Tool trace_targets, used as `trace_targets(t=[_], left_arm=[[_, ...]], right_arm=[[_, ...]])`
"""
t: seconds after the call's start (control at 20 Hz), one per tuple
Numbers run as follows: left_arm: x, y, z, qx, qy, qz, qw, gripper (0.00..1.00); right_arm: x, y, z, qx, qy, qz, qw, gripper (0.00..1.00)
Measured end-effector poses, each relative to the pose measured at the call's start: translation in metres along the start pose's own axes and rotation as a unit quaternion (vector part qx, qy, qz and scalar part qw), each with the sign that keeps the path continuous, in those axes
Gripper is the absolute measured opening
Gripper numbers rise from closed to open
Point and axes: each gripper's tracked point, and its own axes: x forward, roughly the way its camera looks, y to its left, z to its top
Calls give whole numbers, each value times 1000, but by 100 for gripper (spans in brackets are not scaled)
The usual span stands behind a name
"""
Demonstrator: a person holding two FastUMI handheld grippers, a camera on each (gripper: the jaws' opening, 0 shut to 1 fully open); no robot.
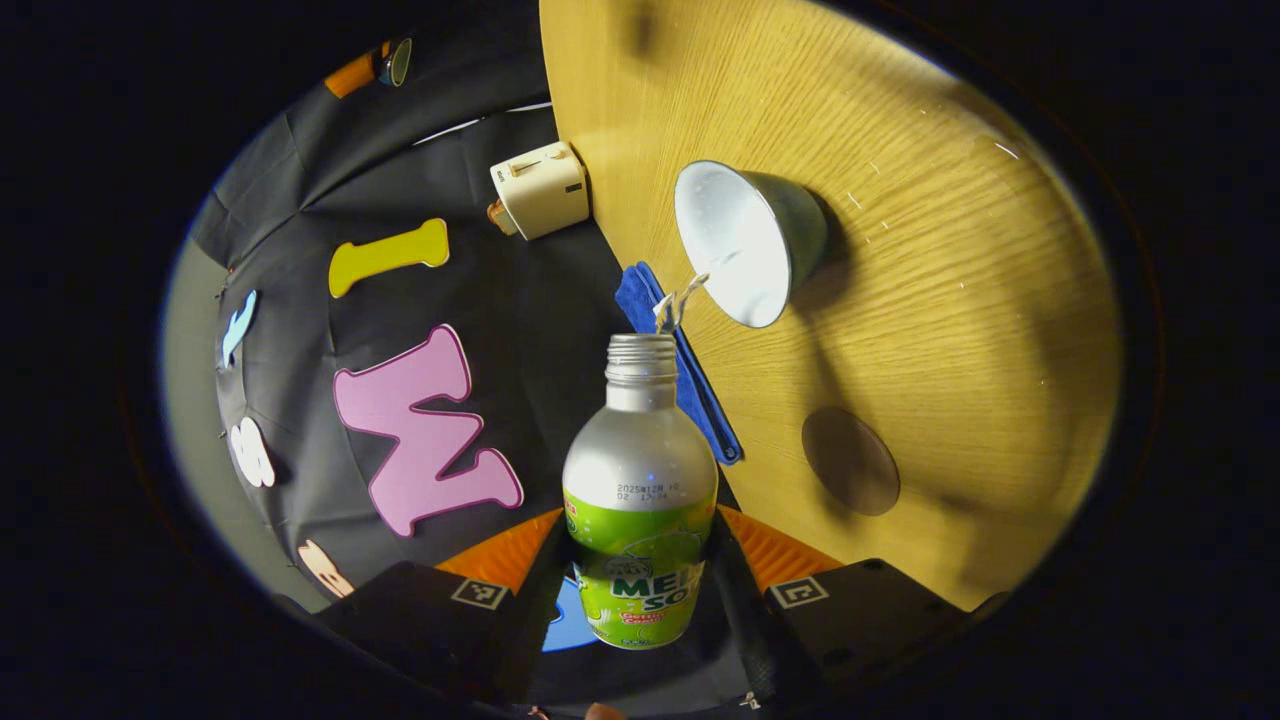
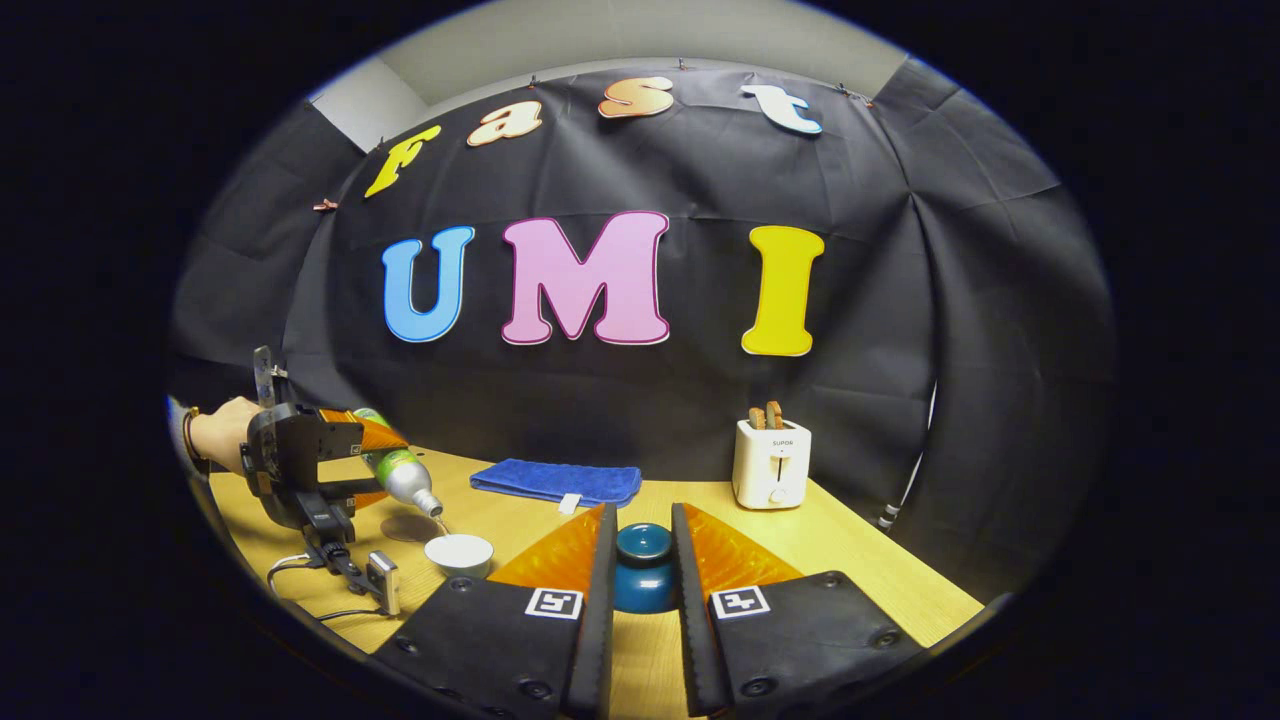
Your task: Open the teacup lid with one hand, grasp the water bottle and pour water into the teacup with the other hand; after pouring, place the water bottle on the coaster and then close the teacup lid.
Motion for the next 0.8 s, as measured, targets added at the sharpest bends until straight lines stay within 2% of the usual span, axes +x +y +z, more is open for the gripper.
trace_targets(t=[0.5,0.8], left_arm=[[3,12,-7,66,-8,23,998,80],[4,27,-5,140,-21,57,988,80]], right_arm=[[-1,0,0,-7,0,0,1000,32],[-1,-1,2,-5,-1,0,1000,32]])
